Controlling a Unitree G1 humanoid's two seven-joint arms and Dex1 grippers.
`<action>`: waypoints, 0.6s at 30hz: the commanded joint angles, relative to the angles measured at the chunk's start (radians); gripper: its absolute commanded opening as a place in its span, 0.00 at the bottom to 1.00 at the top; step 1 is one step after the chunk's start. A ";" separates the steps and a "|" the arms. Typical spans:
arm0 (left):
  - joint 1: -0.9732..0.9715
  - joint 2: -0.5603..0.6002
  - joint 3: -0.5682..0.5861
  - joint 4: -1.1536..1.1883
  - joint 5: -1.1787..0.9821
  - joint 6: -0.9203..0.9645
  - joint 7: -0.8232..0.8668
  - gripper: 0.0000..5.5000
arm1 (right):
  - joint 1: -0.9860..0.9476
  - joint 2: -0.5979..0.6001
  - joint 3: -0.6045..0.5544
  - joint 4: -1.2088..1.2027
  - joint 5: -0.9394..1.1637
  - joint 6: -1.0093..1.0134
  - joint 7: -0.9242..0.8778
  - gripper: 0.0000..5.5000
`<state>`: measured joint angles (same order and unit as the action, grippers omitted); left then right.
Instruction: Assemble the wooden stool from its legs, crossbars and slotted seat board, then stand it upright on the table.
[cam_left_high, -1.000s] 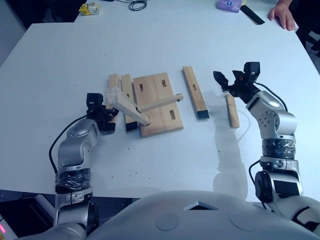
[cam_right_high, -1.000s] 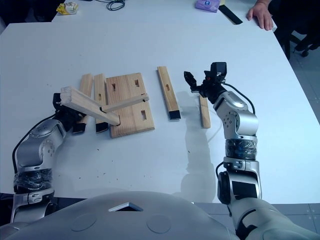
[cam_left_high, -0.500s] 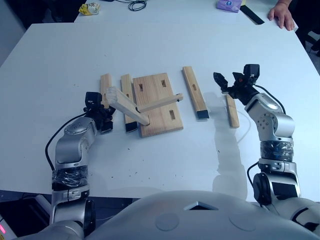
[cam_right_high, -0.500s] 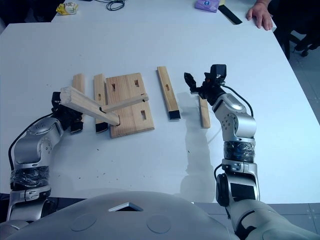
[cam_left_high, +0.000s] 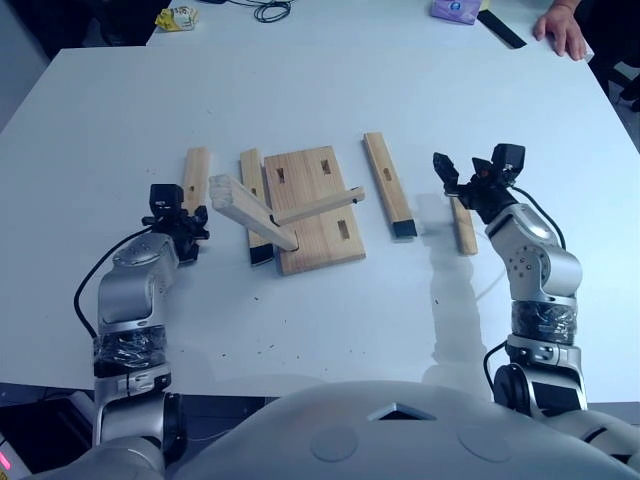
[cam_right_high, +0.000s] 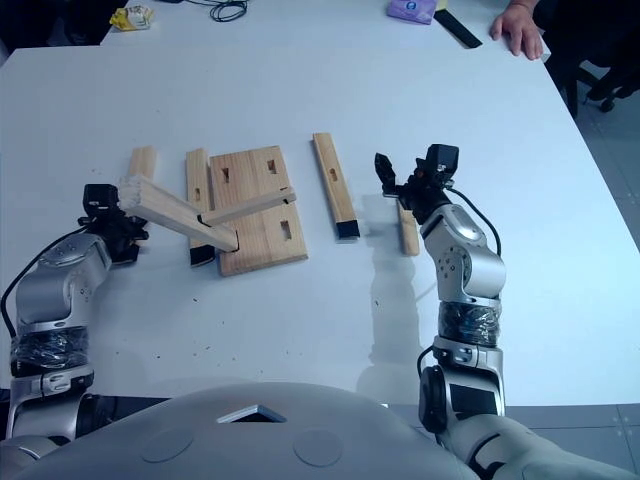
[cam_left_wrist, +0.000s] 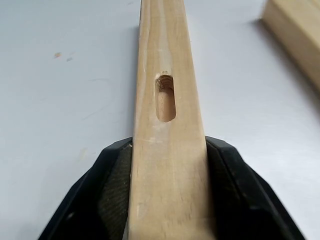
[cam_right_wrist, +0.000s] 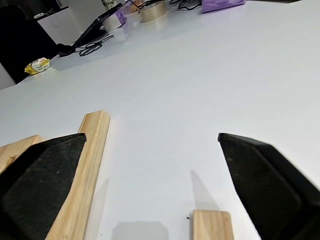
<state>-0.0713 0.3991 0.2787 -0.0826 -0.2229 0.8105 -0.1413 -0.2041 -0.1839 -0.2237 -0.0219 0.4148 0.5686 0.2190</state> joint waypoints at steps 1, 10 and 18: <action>-0.062 -0.058 0.072 0.009 -0.065 0.006 0.016 0.37 | -0.031 -0.004 -0.025 0.007 0.009 -0.010 -0.011 0.89; -0.323 -0.018 0.225 -0.090 -0.369 -0.075 -0.153 0.37 | -0.101 -0.065 -0.055 -0.024 0.139 0.006 0.175 0.89; -0.369 0.085 0.247 -0.266 -0.651 -0.085 -0.398 0.37 | -0.336 -0.183 -0.040 -0.003 0.315 0.162 0.374 0.89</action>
<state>-0.4098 0.4383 0.5110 -0.3052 -0.8136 0.7322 -0.4943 -0.4648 -0.3412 -0.2768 -0.0365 0.6891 0.6781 0.5595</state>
